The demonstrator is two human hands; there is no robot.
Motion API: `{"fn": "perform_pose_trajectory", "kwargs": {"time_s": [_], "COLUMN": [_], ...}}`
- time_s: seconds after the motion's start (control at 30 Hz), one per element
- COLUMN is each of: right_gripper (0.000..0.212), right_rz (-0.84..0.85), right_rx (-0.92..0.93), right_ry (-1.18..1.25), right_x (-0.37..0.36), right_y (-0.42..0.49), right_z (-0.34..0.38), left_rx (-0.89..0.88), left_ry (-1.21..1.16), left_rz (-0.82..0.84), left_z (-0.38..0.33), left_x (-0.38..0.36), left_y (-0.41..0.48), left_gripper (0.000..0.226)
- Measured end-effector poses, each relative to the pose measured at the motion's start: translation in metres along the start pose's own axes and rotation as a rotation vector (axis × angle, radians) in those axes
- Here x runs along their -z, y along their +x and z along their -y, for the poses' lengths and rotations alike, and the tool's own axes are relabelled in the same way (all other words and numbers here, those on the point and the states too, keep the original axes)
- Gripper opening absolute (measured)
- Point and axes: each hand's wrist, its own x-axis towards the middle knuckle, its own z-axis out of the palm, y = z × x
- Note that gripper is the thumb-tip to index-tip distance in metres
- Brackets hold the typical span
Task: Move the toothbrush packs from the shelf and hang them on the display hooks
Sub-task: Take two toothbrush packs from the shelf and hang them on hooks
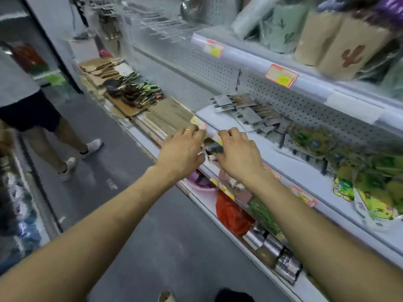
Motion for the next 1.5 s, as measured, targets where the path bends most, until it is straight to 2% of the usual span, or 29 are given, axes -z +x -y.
{"fn": "perform_pose_trajectory", "kwargs": {"time_s": [0.3, 0.47, 0.7, 0.83, 0.93, 1.03, 1.07, 1.13, 1.27, 1.4, 1.5], "right_gripper": [0.062, 0.057, 0.056, 0.051, 0.048, 0.042, 0.041, 0.042, 0.05, 0.068, 0.078], "right_rz": [0.024, 0.035, 0.091, 0.049, 0.021, -0.043, -0.056, -0.077, -0.099, -0.082, -0.085], "right_rx": [-0.348, -0.463, -0.659, -0.783, -0.853, -0.925, -0.963, -0.998, -1.085, -1.211, -1.31], "right_ry": [0.02, 0.079, 0.134, 0.172, 0.232, 0.282, 0.318, 0.382, 0.481, 0.432, 0.417], "right_x": [-0.024, -0.056, -0.079, -0.091, -0.1, -0.106, -0.11, -0.116, -0.136, -0.145, -0.146], "right_y": [0.099, 0.16, 0.189, 0.204, 0.206, 0.216, 0.218, 0.226, 0.24, 0.256, 0.275], "right_z": [-0.044, -0.077, -0.102, -0.116, -0.124, -0.137, -0.139, -0.145, -0.151, -0.157, -0.161], "left_rx": [-0.308, -0.362, -0.397, -0.454, -0.402, -0.342, -0.328, -0.258, -0.206, -0.235, -0.289], "left_ry": [-0.095, -0.064, -0.049, -0.081, -0.16, -0.171, -0.165, -0.162, -0.203, -0.3, -0.481], "left_rz": [0.06, 0.105, 0.191, 0.258, 0.352, 0.367, 0.386, 0.471, 0.484, 0.539, 0.617], "left_z": [0.034, 0.058, 0.075, 0.077, 0.081, 0.094, 0.098, 0.106, 0.127, 0.13, 0.135], "left_x": [-0.034, -0.064, -0.087, -0.106, -0.122, -0.161, -0.172, -0.19, -0.23, -0.215, -0.206], "left_y": [0.17, 0.257, 0.326, 0.367, 0.389, 0.429, 0.438, 0.457, 0.499, 0.503, 0.51], "left_gripper": [0.064, 0.065, 0.066, 0.065, 0.066, 0.09, 0.091, 0.086, 0.109, 0.092, 0.082]}}
